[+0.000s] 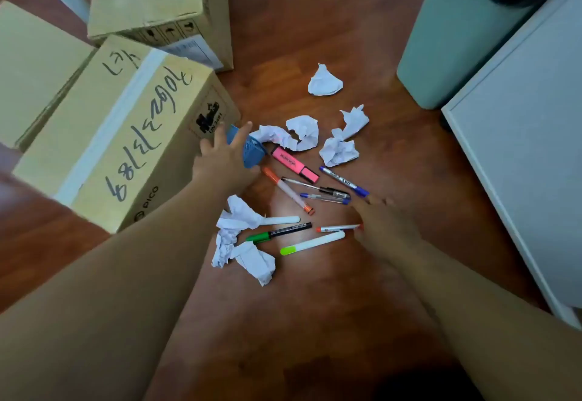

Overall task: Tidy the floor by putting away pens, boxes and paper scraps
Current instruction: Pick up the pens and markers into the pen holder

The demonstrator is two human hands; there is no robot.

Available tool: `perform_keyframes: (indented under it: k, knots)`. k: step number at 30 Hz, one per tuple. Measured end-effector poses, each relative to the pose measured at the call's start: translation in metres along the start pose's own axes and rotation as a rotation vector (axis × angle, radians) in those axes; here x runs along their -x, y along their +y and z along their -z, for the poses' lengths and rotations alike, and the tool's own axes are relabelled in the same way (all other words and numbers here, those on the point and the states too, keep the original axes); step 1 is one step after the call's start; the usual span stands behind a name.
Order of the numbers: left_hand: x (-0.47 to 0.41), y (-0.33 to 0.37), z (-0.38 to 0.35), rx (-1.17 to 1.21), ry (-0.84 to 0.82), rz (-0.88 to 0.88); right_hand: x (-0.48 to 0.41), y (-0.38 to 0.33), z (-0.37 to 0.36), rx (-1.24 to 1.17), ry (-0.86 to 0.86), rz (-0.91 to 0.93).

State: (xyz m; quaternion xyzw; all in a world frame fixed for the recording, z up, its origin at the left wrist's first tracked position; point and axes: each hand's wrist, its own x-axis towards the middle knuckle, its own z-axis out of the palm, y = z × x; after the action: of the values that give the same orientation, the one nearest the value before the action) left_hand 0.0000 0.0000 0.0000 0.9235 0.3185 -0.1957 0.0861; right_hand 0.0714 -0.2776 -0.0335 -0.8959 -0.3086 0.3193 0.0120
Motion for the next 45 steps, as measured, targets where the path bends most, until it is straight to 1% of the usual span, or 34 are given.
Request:
perform_keyframes:
  k: [3,6,9,14,17,19,21,24,26,29,31,33,37,40,43,45]
  knots:
    - [-0.01,0.004,-0.003,0.04,-0.016,0.068,-0.006,0.007,-0.01,0.042,-0.005,-0.008]
    - [-0.018,0.004,-0.011,0.026,-0.026,0.064,-0.013,0.01,-0.019,0.045,-0.011,-0.011]
    - [-0.022,0.0,-0.017,0.04,0.017,0.071,-0.018,0.016,-0.026,0.012,-0.023,-0.036]
    - [-0.021,0.0,-0.018,0.019,0.084,0.053,-0.021,0.028,-0.039,0.039,-0.041,-0.028]
    - [-0.016,-0.001,-0.013,0.105,0.135,0.004,-0.024,0.032,-0.036,0.002,-0.082,-0.017]
    - [-0.009,0.0,-0.01,0.245,0.222,-0.057,-0.023,0.036,-0.029,-0.054,-0.091,0.017]
    - [0.003,0.005,-0.007,0.374,0.296,-0.151,-0.017,0.042,-0.017,-0.101,-0.055,0.084]
    - [0.028,0.016,-0.005,0.439,0.35,-0.298,0.0,0.053,0.012,-0.157,-0.042,0.139]
    - [0.046,0.025,-0.01,0.475,0.359,-0.35,0.004,0.057,0.035,-0.169,-0.026,0.144]
    - [0.075,0.042,-0.012,0.602,0.307,-0.349,0.011,0.055,0.081,-0.234,0.082,0.128]
    - [0.094,0.053,-0.01,0.602,0.282,-0.357,0.023,0.046,0.112,-0.259,0.155,0.157]
    - [0.109,0.062,-0.008,0.59,0.273,-0.358,0.036,0.033,0.137,-0.214,0.154,0.187]
    - [0.133,0.076,-0.008,0.725,0.261,-0.305,0.054,0.002,0.165,-0.007,0.008,0.167]
    - [0.14,0.077,-0.021,0.816,0.208,-0.28,0.053,-0.017,0.161,0.074,-0.049,0.167]
    - [0.144,0.077,-0.041,0.796,0.224,-0.265,0.056,-0.034,0.153,0.146,-0.08,0.199]
    - [0.146,0.079,-0.052,0.805,0.25,-0.287,0.062,-0.043,0.151,0.168,-0.113,0.211]
